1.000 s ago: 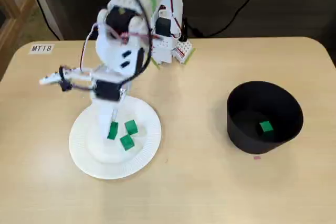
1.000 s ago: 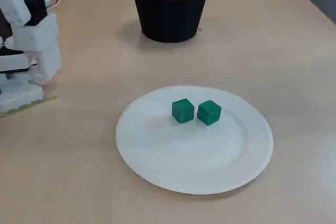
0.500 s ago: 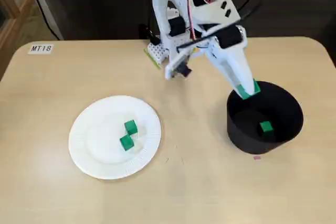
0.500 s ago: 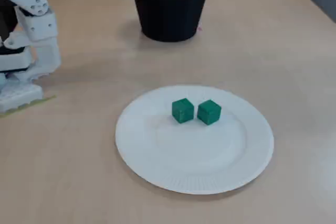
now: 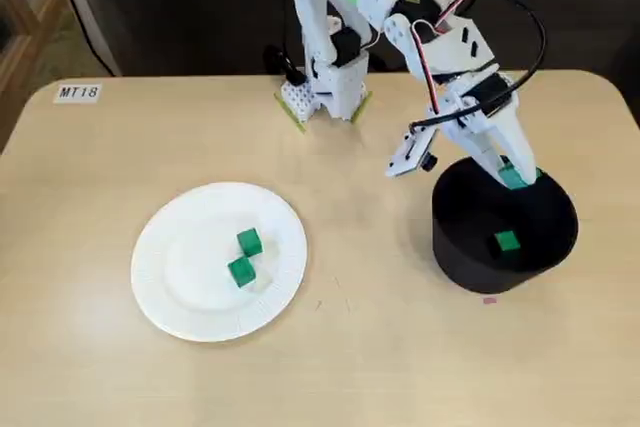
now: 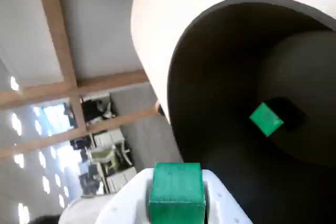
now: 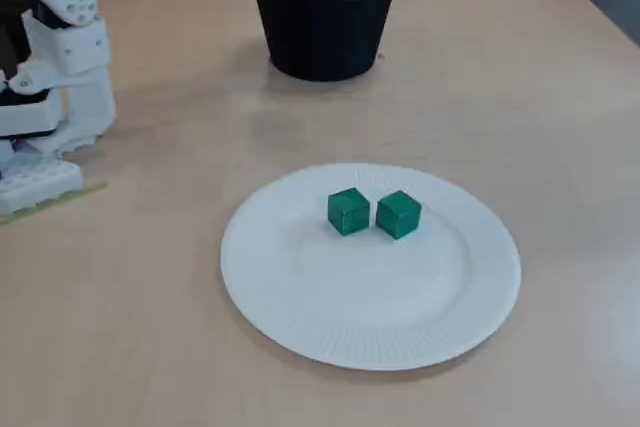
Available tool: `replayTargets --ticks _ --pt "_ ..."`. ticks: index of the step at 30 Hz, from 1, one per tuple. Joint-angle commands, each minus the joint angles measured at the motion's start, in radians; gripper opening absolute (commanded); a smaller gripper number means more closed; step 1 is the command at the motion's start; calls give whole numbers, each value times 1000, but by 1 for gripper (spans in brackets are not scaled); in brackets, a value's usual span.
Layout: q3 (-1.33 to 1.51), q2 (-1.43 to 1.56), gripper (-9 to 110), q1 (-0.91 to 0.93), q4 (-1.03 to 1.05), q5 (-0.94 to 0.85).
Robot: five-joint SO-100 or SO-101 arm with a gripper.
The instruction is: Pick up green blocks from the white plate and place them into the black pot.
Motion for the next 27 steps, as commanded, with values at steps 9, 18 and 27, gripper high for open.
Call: replayTargets --ticks 9,18,27 --pt "-35 127 2 201 262 -94" --pt "-35 394 -2 518 644 -256" --pt "-26 342 -2 721 629 -506"
